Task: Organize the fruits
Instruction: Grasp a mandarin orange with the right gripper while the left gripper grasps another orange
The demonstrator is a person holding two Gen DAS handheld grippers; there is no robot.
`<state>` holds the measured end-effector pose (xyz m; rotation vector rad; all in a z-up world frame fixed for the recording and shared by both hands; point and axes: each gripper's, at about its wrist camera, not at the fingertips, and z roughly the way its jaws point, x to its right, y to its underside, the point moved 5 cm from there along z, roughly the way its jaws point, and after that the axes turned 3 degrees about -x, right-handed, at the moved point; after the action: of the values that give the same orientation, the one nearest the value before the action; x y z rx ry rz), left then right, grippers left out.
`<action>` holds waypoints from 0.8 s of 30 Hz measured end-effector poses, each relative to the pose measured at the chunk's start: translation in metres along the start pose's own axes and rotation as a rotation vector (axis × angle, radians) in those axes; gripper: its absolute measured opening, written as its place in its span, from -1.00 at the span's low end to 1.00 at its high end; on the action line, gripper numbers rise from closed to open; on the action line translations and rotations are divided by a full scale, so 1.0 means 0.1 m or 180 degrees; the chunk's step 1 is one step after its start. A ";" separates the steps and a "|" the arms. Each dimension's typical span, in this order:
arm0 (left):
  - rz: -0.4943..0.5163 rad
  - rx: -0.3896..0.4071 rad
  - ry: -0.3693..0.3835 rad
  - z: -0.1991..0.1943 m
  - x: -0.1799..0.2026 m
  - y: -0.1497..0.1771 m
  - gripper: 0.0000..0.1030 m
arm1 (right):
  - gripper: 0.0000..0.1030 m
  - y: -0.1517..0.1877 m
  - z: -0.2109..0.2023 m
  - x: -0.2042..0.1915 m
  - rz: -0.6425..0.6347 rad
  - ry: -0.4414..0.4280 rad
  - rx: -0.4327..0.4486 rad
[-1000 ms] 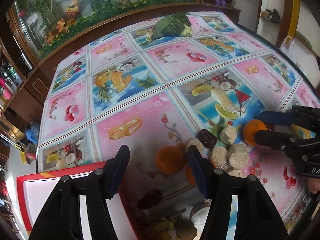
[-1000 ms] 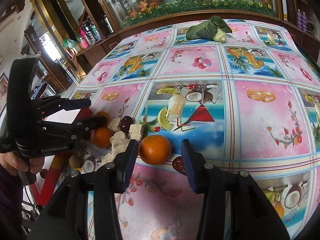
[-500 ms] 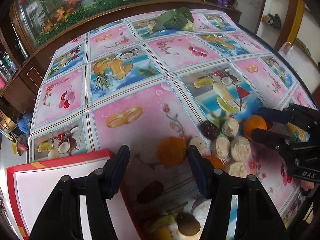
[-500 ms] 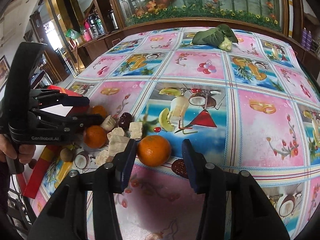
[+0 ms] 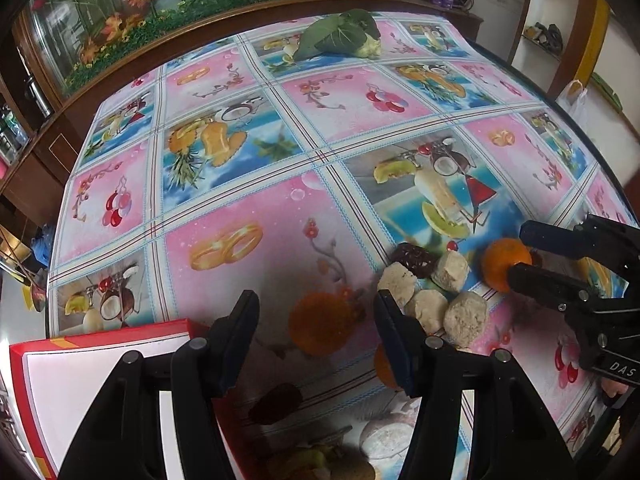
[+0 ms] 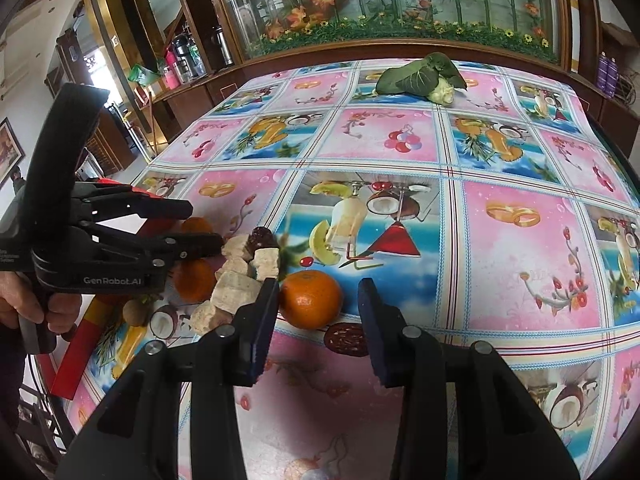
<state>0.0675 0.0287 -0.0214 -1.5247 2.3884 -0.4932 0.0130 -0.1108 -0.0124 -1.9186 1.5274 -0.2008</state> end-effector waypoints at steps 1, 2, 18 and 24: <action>-0.0025 -0.0027 0.0029 0.01 -0.01 0.01 0.07 | -0.17 0.00 0.00 0.00 -0.0003 -0.0005 -0.0005; -0.0043 -0.0043 0.0056 0.00 -0.02 0.02 -0.03 | -0.17 0.01 0.00 0.01 -0.0010 -0.0008 -0.0013; 0.0521 0.0164 0.0503 -0.56 0.67 0.76 0.01 | -0.17 0.00 -0.03 0.02 0.0011 0.0012 -0.0009; 0.0441 0.0252 0.0472 -0.62 0.67 0.83 0.01 | -0.17 0.01 -0.03 0.02 0.0006 0.0000 -0.0012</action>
<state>-0.0528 0.0088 -0.0026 -1.3209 2.5306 -0.6823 0.0113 -0.1136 -0.0110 -1.9201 1.5307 -0.1970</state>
